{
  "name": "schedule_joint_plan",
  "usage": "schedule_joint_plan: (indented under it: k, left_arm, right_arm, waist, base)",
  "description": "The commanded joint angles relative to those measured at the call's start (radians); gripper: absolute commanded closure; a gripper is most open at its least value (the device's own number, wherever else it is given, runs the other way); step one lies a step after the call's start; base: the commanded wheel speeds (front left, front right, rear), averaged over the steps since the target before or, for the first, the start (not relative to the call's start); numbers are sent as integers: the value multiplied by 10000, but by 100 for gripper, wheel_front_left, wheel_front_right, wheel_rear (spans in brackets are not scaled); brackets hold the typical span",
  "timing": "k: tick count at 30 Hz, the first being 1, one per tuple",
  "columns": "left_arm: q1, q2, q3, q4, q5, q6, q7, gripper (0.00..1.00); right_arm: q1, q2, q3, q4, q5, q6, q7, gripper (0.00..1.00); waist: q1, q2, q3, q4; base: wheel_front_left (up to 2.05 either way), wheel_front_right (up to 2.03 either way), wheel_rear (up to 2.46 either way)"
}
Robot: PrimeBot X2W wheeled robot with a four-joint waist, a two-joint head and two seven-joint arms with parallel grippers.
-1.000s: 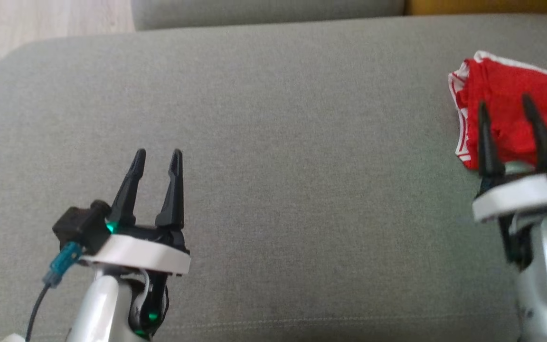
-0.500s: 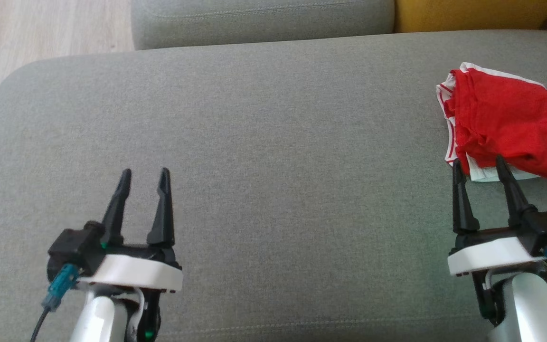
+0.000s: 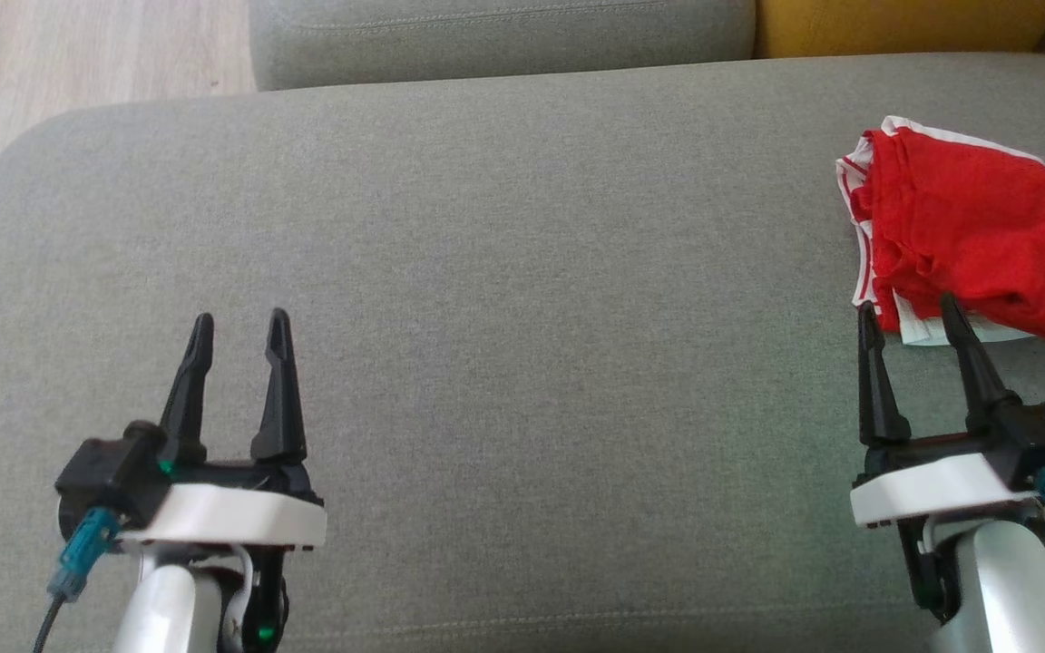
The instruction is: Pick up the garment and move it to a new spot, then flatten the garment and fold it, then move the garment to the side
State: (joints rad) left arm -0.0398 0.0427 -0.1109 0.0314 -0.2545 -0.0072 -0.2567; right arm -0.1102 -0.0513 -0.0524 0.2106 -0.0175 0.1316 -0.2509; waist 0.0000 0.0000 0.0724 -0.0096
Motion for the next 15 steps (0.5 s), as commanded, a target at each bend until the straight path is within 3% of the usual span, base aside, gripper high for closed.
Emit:
schedule_joint_plan:
  k: [1, 15]
  left_arm:
    - [-155, 75, 373, -309, -35, 44, -51, 0]
    - [-44, 75, 558, -7, -561, -387, -51, 0]
  right_arm:
    - [-216, 8, 245, -361, 20, -9, -108, 0]
    - [-196, 10, 365, -368, 53, -9, -108, 0]
  waist:
    - [0, 0, -2, 3]
    - [0, 0, -11, 25]
  base:
    - [0, 0, 0]
    - [0, 0, 0]
